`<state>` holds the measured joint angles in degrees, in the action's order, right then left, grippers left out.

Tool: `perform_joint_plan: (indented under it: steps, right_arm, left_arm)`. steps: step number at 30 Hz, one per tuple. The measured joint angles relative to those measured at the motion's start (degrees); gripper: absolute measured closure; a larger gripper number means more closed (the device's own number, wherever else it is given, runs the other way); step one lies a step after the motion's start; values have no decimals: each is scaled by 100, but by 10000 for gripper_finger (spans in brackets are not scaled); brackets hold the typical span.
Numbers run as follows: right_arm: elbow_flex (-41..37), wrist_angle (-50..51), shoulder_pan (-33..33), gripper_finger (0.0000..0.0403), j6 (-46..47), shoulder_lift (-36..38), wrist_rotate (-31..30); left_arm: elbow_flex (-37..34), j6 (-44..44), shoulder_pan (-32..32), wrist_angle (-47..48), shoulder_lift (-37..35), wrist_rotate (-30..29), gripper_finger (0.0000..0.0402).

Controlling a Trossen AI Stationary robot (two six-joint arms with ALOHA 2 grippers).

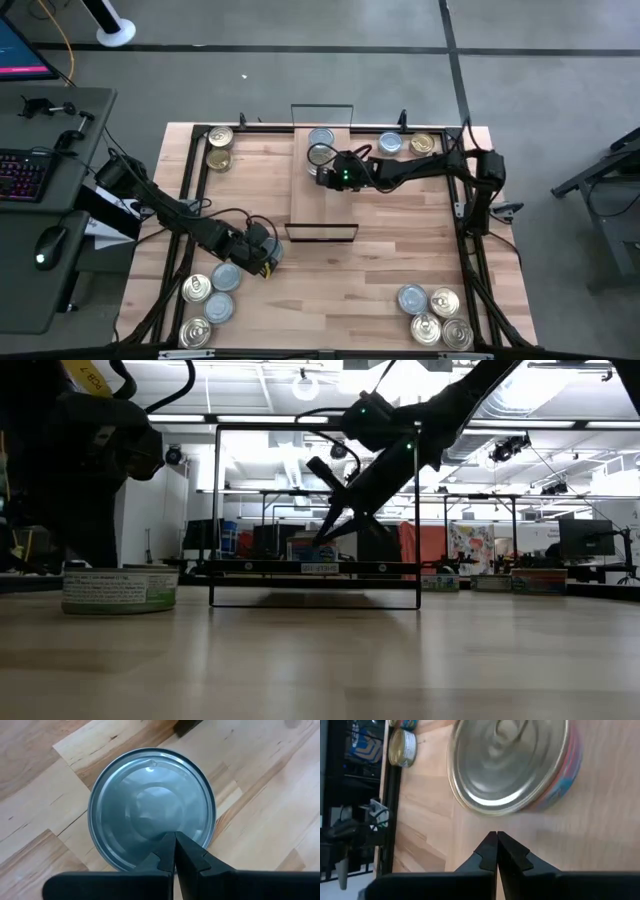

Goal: Stack canned seafood by type on shelf
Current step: Adjust the pink and blue tuna can

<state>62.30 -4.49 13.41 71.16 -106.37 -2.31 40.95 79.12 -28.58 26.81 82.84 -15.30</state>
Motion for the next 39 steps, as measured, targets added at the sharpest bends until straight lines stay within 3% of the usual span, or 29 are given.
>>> perform_joint_plan:
  steps: [5,16,22,27,39]
  right_arm:
    - [502,158,-48,403,-53,-256,-2]
    - [1749,2320,-30,403,-824,-541,-222]
    - [1752,2406,-23,403,-669,-542,-62]
    - [1746,2564,-81,403,-505,-542,-415]
    - [1744,2443,65,403,-237,-542,-542]
  left_arm:
    - [2,121,2,-6,-4,-36,401]
    - [4,173,4,-4,-8,-51,401]
    - [9,171,4,-4,-8,-93,401]
    - [9,116,4,-6,-10,-114,401]
    - [13,74,4,-9,-10,-161,401]
